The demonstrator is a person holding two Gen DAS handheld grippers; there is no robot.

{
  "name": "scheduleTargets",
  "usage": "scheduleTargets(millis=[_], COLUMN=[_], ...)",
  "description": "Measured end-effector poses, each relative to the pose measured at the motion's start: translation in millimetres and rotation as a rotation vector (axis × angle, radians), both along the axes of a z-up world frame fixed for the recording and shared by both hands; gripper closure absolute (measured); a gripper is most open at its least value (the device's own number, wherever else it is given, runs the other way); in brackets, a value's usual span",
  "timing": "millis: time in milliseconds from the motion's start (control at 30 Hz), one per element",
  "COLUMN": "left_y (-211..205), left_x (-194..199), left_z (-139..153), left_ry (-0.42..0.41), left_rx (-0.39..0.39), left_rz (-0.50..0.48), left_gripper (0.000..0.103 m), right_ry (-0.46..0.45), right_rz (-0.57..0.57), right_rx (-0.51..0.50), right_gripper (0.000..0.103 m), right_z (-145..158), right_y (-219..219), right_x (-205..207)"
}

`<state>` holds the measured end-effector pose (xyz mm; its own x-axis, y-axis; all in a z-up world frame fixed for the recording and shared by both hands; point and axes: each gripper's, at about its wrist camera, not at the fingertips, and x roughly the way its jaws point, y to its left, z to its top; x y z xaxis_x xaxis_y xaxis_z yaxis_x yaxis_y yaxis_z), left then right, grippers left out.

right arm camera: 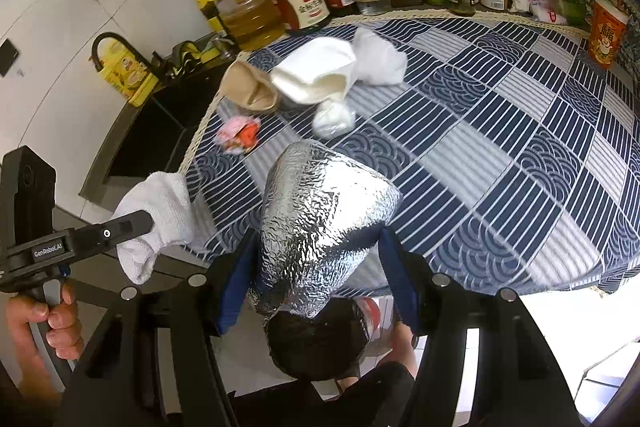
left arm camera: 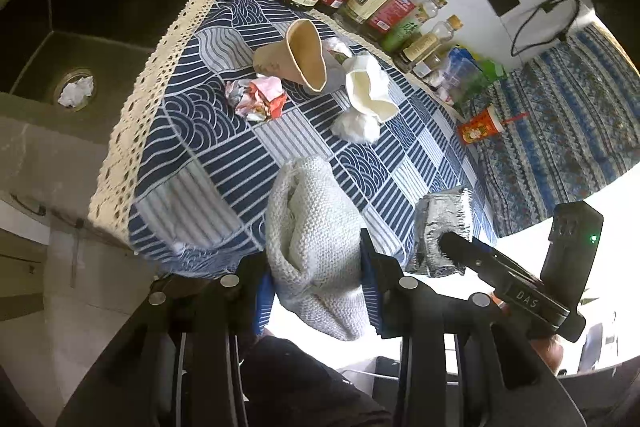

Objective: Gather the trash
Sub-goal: 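Carry the grey cloth and silver foil down over the black bin with both tools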

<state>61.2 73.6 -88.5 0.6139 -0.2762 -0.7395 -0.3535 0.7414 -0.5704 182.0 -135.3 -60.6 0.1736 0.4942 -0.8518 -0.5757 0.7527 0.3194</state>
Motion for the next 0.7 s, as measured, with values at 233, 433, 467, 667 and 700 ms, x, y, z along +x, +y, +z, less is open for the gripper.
scheduleTargets(millis=[233,433,467,667,700], left_y=[-6.6,-8.5,-8.2,-7.5,-7.3], left_x=[-37.2,-60.7,-64.7,-77.9,-78.9], left_z=[-2.4,-14.1,-17.2,-39.0,-43.3], left_ry=[-0.008,0.013,0.02,0.068,0.078], left_rx=[0.001,-0.004,-0.009,-0.027,-0.03], left_rz=[-0.017,-0.022,-0.02,-0.015,-0.014], left_gripper=[0.068,0.068,0.068,0.068,0.068], right_ry=[0.002,0.031,0.041,0.087,0.097], right_rz=[0.018,0.033,0.039,0.067,0.073], right_rx=[-0.006,-0.023,-0.028,-0.052,-0.058], right_gripper=[0.042,0.042,0.042,0.042,0.042], right_z=[1.1,-11.4,-15.3,-37.2,-42.4], right_y=[5.3,9.5,11.4,19.9,21.7], right_x=[-41.2,-73.1,-78.6,-94.5,-96.7])
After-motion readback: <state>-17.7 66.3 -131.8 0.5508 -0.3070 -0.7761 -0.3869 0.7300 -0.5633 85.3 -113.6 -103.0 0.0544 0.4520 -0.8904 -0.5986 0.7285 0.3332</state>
